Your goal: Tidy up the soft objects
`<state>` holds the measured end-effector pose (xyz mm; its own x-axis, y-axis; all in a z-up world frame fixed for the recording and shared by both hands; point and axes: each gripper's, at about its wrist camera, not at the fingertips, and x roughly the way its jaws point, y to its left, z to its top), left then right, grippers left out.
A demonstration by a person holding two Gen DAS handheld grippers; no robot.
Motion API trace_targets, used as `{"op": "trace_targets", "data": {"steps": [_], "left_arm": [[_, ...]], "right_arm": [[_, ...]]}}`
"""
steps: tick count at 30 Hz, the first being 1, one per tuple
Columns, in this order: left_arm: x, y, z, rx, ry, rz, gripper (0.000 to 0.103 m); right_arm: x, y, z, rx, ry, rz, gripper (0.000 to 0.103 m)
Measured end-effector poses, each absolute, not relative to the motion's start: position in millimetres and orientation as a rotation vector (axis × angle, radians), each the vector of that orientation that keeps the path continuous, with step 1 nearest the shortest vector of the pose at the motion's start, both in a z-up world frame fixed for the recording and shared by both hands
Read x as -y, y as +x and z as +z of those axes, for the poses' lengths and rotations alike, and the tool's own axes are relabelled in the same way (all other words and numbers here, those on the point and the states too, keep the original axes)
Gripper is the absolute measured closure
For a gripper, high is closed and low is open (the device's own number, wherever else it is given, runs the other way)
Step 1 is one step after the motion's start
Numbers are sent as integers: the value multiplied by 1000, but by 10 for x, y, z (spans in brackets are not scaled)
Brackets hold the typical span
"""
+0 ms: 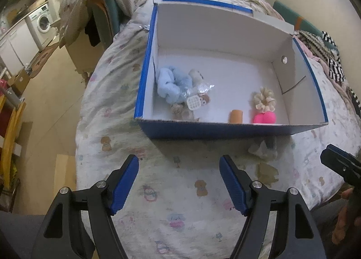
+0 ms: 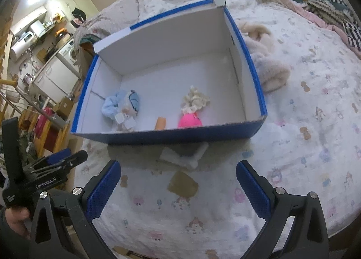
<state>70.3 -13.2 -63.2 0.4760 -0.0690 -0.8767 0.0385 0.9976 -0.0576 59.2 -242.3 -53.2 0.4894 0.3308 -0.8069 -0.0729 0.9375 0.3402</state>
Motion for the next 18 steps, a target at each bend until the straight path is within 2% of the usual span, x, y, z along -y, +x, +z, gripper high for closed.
{"op": "trace_targets", "data": {"steps": [18], "left_arm": [[118, 770, -859, -1176, -23, -27, 32]], "right_arm": [[2545, 750, -998, -1209, 414, 201, 0]]}}
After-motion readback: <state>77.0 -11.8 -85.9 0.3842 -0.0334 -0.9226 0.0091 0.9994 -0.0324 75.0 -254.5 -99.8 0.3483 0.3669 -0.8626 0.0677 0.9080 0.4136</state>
